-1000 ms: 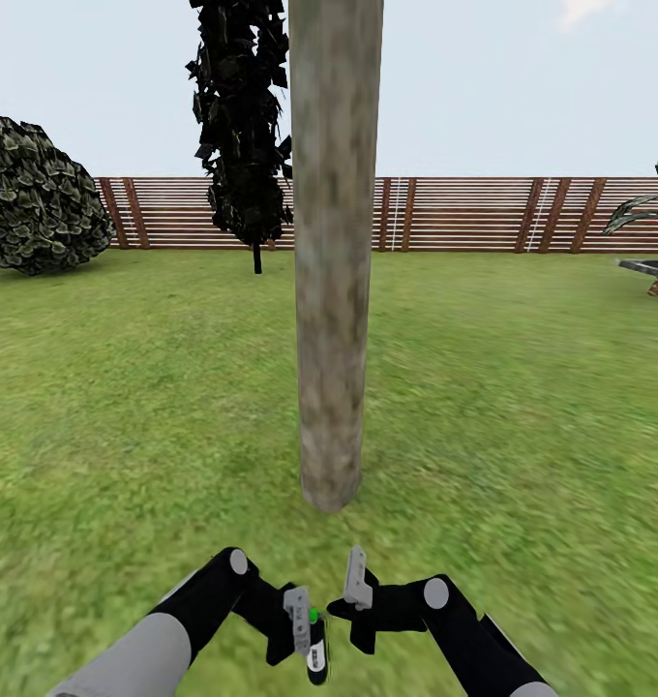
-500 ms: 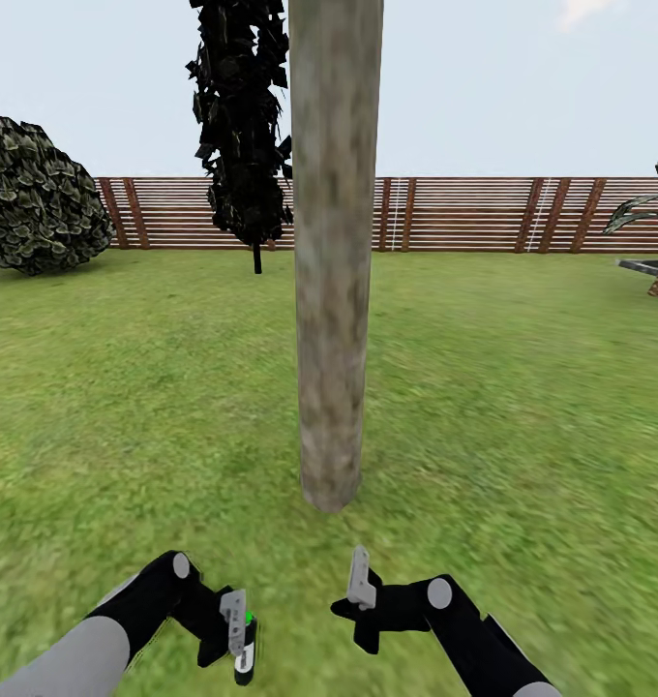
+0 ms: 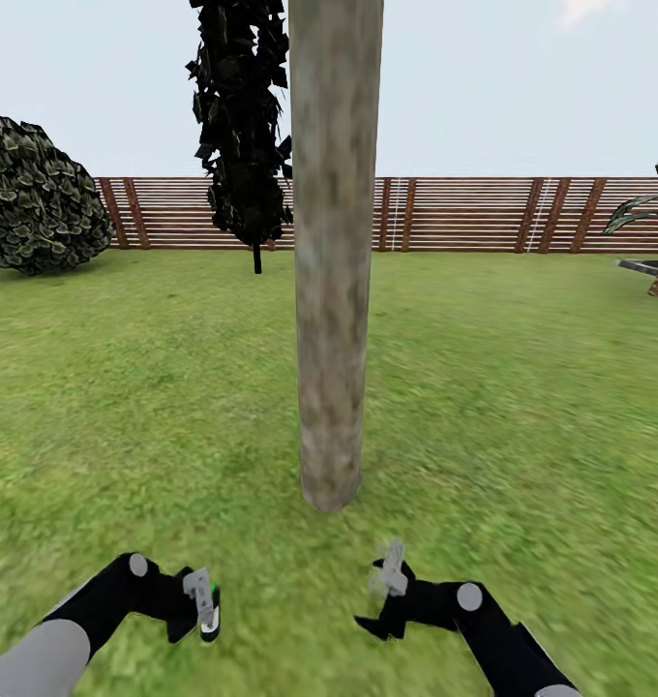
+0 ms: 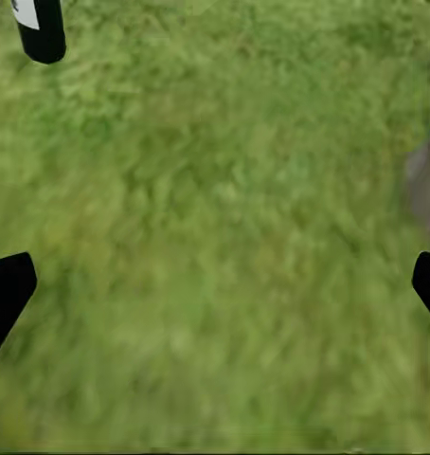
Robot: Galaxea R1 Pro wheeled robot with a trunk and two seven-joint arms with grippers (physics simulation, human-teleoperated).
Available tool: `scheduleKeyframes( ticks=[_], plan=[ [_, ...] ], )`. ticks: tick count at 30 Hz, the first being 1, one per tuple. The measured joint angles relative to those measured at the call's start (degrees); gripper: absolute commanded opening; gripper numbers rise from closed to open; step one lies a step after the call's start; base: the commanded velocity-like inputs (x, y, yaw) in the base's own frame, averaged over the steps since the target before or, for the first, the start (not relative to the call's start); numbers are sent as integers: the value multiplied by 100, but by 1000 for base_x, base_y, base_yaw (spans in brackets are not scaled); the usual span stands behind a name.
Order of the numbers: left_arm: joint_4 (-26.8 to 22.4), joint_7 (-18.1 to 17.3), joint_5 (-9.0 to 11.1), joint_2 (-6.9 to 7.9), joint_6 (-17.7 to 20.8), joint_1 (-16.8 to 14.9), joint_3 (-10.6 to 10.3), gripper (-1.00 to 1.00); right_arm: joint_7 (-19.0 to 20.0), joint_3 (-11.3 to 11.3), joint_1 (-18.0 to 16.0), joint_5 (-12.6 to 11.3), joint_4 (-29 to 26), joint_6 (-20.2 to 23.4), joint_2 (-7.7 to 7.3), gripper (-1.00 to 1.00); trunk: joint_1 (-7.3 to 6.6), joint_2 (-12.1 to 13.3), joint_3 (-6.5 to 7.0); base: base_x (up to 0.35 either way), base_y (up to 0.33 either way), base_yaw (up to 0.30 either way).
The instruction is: In the garden, pick up the pesticide atomizer on the floor and spray pesticide onto both trees until each tree trunk is fully covered.
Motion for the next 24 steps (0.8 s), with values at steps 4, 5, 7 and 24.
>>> scheduleKeyframes(
  ticks=[4,5,7,24],
  plan=[
    [165,642,39,-38,-8,8,673,-100,-823,-1102,11,-5,625,-64,-61,100,0,0,-1,0,0,0],
    [274,855,40,-51,-11,10,898,-100,-1054,-1401,14,-6,801,-131,-91,100,0,0,-1,0,0,0],
    [602,1475,58,-77,-19,13,1453,-100,-1623,-1971,23,-7,1197,-508,-205,100,0,0,-1,0,0,0],
    [1665,4027,1165,-655,-98,47,2255,-100,-6161,-2546,377,-42,3062,-2515,-377,100,0,0,-1,0,0,0]
  ],
)
